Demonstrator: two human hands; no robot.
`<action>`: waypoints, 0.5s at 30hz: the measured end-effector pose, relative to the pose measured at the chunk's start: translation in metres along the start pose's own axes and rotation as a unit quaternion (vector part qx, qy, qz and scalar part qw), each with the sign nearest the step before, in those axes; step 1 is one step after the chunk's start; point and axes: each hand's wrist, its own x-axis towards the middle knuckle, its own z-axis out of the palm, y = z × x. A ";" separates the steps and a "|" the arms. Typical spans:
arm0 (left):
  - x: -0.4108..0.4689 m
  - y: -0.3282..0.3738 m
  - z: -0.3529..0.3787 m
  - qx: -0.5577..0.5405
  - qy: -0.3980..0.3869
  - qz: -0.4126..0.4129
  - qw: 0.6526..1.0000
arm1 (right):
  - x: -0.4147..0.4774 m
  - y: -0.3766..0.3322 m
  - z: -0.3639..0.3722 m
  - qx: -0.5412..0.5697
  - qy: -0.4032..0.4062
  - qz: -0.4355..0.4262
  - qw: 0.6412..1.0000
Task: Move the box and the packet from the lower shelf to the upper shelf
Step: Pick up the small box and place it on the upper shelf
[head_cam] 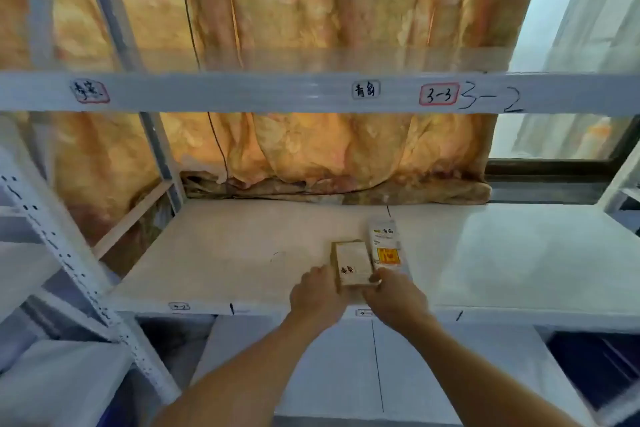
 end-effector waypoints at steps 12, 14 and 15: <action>0.081 -0.034 0.073 -0.083 0.018 -0.004 0.996 | 0.064 0.006 0.067 0.041 0.066 0.122 0.990; 0.080 -0.031 0.071 -0.112 0.031 -0.001 0.993 | 0.064 0.004 0.067 0.073 0.089 0.130 0.985; 0.079 -0.032 0.069 -0.130 0.036 0.004 0.991 | 0.062 0.002 0.067 0.091 0.101 0.131 0.982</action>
